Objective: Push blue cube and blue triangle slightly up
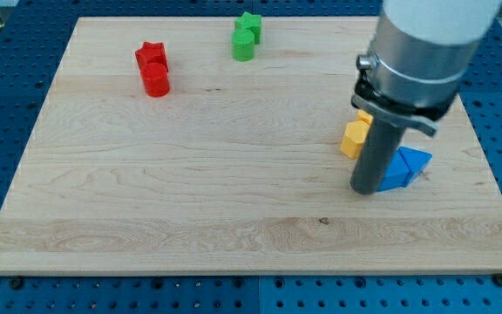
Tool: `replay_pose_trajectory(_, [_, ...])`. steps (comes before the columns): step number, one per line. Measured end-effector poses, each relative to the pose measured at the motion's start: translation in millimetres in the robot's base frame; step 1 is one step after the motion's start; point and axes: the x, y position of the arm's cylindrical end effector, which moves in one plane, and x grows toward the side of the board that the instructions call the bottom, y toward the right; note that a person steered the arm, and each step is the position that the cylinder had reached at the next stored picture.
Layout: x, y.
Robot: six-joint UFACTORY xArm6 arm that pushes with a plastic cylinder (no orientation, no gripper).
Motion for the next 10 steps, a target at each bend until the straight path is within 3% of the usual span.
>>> replay_pose_trajectory(5, [16.8, 58.5])
replay_pose_trajectory(8, [12.8, -7.3])
replay_pose_trajectory(10, [5.3, 44.1])
